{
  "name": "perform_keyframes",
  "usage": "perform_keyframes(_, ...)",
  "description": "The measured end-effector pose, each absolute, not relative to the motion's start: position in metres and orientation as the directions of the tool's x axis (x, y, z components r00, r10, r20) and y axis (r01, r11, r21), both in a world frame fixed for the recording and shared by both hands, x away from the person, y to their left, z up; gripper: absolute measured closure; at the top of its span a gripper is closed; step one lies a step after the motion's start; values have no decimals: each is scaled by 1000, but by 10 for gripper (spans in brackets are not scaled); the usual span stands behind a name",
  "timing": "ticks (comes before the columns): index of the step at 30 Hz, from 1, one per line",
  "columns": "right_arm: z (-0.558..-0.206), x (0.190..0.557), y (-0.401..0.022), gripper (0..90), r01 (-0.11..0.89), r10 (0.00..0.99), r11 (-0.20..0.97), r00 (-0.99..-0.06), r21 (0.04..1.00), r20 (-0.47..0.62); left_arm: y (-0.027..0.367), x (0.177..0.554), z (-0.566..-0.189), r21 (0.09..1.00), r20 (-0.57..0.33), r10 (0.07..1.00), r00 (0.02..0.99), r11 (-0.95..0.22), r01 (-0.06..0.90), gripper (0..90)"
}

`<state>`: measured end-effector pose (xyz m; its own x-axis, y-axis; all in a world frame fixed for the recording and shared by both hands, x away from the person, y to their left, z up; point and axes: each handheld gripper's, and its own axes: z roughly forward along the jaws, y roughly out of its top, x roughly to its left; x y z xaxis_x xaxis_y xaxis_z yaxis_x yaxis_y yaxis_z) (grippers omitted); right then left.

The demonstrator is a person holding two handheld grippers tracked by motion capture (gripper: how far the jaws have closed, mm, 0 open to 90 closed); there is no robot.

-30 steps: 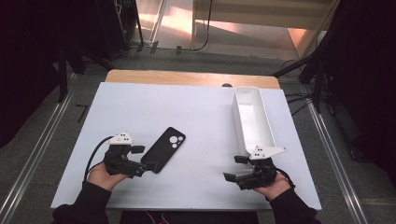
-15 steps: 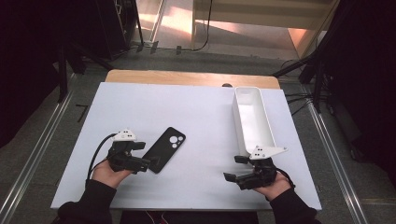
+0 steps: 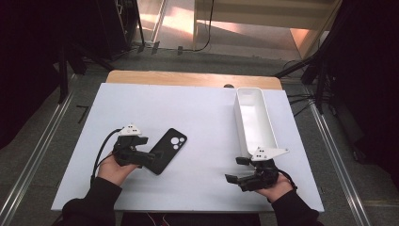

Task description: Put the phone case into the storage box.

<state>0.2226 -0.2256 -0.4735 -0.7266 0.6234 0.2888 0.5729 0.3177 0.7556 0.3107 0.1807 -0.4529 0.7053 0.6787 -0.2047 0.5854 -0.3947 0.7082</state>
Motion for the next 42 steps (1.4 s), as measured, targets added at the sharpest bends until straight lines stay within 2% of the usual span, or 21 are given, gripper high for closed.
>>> perform_keyframes(10, -473, 223, -226, 170, 573, 624, 317, -726, 755, 289, 165, 325, -454, 712, -174, 694, 699, -401, 576, 132)
perform_keyframes(24, -474, 223, -226, 170, 570, 622, 321, -729, 756, 286, 143, 335, -456, 717, -176, 710, 681, -382, 583, 130)
perform_keyframes(25, -474, 223, -226, 170, 570, 622, 321, -729, 756, 286, 143, 335, -456, 717, -176, 710, 681, -382, 583, 121)
perform_keyframes(28, -474, 223, -226, 170, 570, 624, 319, -728, 757, 285, 141, 335, -457, 711, -181, 714, 676, -380, 591, 0)
perform_keyframes(32, -474, 223, -226, 170, 571, 623, 319, -727, 756, 287, 141, 333, -457, 722, -195, 713, 674, -361, 591, 0)
perform_keyframes(42, -473, 223, -226, 170, 569, 622, 317, -729, 759, 286, 138, 329, -465, 724, -167, 724, 669, -371, 582, 0)
